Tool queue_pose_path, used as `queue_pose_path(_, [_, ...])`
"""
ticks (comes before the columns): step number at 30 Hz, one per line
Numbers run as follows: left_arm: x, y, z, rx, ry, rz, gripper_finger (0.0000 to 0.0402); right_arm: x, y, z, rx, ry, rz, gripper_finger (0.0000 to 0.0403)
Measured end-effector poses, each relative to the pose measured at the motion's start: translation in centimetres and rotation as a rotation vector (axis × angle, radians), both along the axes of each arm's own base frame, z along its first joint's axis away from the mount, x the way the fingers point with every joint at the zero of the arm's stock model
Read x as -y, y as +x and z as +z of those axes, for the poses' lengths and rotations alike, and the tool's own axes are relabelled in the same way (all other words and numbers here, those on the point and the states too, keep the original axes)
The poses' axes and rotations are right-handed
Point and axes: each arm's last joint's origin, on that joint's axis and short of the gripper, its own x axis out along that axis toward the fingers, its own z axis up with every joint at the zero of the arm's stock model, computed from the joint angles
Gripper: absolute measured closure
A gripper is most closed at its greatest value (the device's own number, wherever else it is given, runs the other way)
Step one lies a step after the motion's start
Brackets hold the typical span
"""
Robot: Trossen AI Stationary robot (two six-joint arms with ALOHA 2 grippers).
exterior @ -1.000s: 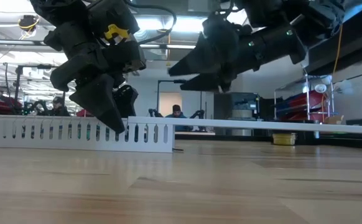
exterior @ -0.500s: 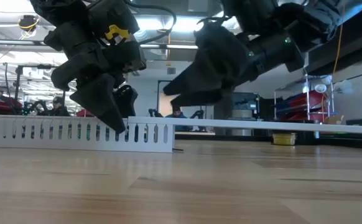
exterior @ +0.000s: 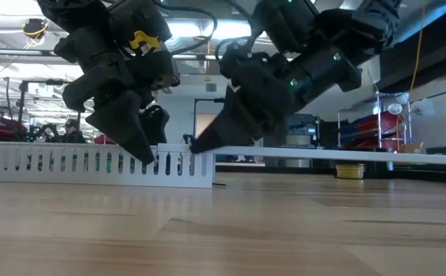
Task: Ziptie cables
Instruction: Close the white cable duct
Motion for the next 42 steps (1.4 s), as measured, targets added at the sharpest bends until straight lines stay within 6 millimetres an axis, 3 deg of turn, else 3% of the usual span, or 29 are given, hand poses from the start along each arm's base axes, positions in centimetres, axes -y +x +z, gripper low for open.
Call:
queue_pose_path(10, [0.00, -0.02, -0.01, -0.002, 0.001, -0.002, 0.0103, 0.03, 0.14, 0.12, 0.022, -0.003, -0.012, 0.0058])
queue_pose_path(21, [0.00, -0.02, -0.02, -0.003, 0.000, 0.000, 0.0103, 0.05, 0.04, -0.02, 0.005, -0.018, -0.004, 0.0191])
queue_pose_path(29, [0.03, -0.02, -0.02, -0.003, 0.000, -0.001, 0.0103, 0.07, 0.04, 0.00, 0.006, -0.025, -0.008, 0.0166])
queue_pose_path(34, [0.03, -0.02, -0.02, -0.003, 0.000, -0.001, 0.0103, 0.05, 0.04, 0.01, 0.008, -0.007, -0.020, 0.0190])
queue_pose_path(42, [0.56, -0.04, 0.02, 0.003, 0.001, -0.023, 0.0103, 0.00, 0.56, 0.23, 0.003, 0.009, -0.030, 0.0190])
